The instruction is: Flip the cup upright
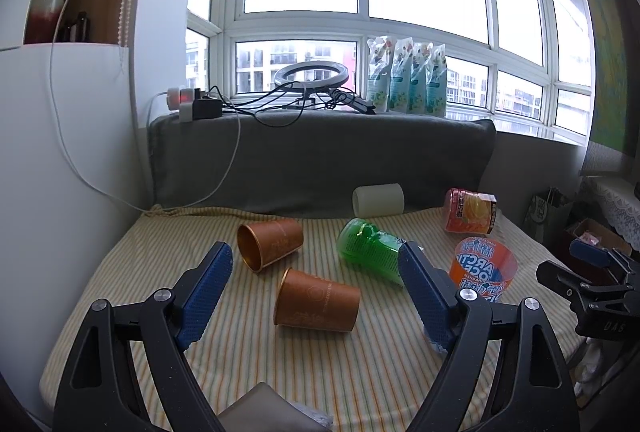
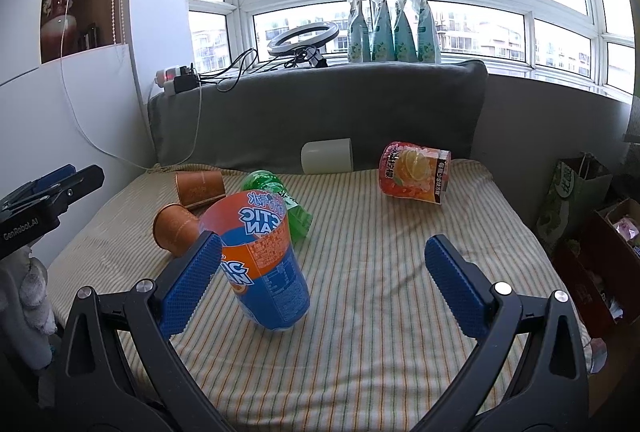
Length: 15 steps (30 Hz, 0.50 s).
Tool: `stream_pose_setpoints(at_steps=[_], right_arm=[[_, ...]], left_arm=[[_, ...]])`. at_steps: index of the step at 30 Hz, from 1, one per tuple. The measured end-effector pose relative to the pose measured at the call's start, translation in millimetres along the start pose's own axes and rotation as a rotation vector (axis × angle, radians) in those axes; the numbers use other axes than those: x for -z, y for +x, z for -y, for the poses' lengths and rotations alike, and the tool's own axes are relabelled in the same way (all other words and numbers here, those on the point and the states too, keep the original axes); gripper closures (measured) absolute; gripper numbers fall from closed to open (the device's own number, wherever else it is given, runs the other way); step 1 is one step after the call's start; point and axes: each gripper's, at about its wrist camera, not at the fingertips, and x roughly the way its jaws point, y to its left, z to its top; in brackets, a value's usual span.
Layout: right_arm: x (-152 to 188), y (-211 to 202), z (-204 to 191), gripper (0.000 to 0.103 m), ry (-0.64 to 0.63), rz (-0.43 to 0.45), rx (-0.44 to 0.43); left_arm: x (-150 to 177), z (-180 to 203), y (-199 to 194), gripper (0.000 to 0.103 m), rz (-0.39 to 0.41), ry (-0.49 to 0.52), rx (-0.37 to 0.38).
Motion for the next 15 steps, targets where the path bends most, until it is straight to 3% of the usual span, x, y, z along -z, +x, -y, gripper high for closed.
stream_pose_setpoints(at_steps=[15], right_arm=[[4.7,5.1,-7.6,0.000,-0.017,-0.015,-0.021]], left_arm=[[0.5,1.5,4.0,0.018,-0.009,0.006,-0.002]])
